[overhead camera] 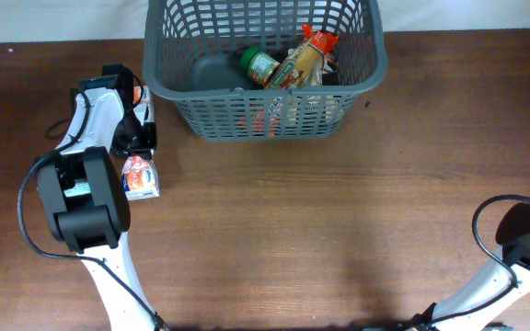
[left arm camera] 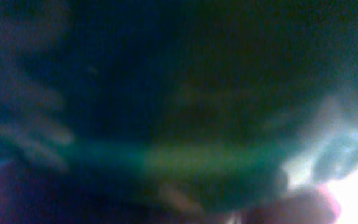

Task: Pack container
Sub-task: 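Lift the tissue strip with the left gripper and carry it over the basket, then lower the tissue strip into the basket and open the left gripper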

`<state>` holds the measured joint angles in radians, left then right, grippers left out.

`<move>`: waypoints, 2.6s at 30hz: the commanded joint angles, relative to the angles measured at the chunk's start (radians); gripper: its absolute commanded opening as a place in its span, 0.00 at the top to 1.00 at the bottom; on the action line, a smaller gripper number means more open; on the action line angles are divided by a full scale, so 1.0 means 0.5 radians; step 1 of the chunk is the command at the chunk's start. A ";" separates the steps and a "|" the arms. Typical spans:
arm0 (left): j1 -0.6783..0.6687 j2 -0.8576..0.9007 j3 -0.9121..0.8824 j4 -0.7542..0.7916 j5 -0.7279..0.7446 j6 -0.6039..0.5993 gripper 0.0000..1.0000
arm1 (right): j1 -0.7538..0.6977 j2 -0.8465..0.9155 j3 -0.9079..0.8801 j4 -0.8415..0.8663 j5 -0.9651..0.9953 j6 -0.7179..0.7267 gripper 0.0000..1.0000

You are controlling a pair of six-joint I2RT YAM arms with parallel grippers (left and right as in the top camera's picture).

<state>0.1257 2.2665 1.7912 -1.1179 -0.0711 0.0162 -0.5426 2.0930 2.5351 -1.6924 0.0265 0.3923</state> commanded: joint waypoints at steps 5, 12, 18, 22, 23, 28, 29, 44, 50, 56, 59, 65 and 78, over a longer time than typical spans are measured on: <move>0.134 -0.102 0.503 -0.176 -0.138 -0.642 0.98 | -0.005 -0.018 0.002 -0.011 0.031 0.002 0.01; 0.252 -0.399 1.234 -0.338 -0.198 -0.675 0.98 | -0.005 -0.018 0.002 -0.012 0.031 0.002 0.01; 0.020 -0.619 1.678 -0.304 -0.007 -0.674 0.98 | -0.005 -0.018 0.002 -0.012 0.031 0.002 0.01; -0.311 -0.671 1.751 -0.050 -0.008 -0.672 0.98 | -0.005 -0.018 0.002 -0.012 0.031 0.002 0.01; -0.436 -0.669 1.750 0.069 -0.009 -0.647 0.98 | -0.005 -0.018 0.002 -0.011 0.031 0.002 0.01; -0.757 -0.560 1.747 0.406 -0.233 -0.492 0.98 | -0.005 -0.018 0.002 -0.011 0.031 0.002 0.01; -0.797 -0.526 1.747 0.449 -0.315 -0.492 0.98 | -0.005 -0.018 0.002 -0.012 0.031 0.002 0.01; -0.879 0.099 1.747 0.311 -0.301 -0.500 0.98 | -0.005 -0.018 0.002 -0.011 0.031 0.002 0.01; -0.880 0.265 1.747 0.096 -0.257 -0.501 0.98 | -0.005 -0.018 0.002 -0.012 0.031 0.002 0.01; -0.880 0.354 1.747 -0.021 -0.255 -0.501 0.85 | -0.005 -0.018 0.002 -0.011 0.031 0.002 0.01; -0.880 0.355 1.747 -0.024 -0.255 -0.501 0.66 | -0.005 -0.018 0.002 -0.012 0.031 0.002 0.01; -0.880 0.355 1.747 -0.025 -0.255 -0.501 0.35 | -0.005 -0.018 0.002 -0.011 0.031 0.002 0.01; -0.833 0.278 1.862 -0.049 -0.258 -0.491 0.00 | -0.005 -0.018 0.002 -0.012 0.031 0.002 0.01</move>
<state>-0.3103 2.4470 2.6614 -1.1362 -0.1986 -0.2375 -0.5426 2.0930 2.5351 -1.6924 0.0269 0.3927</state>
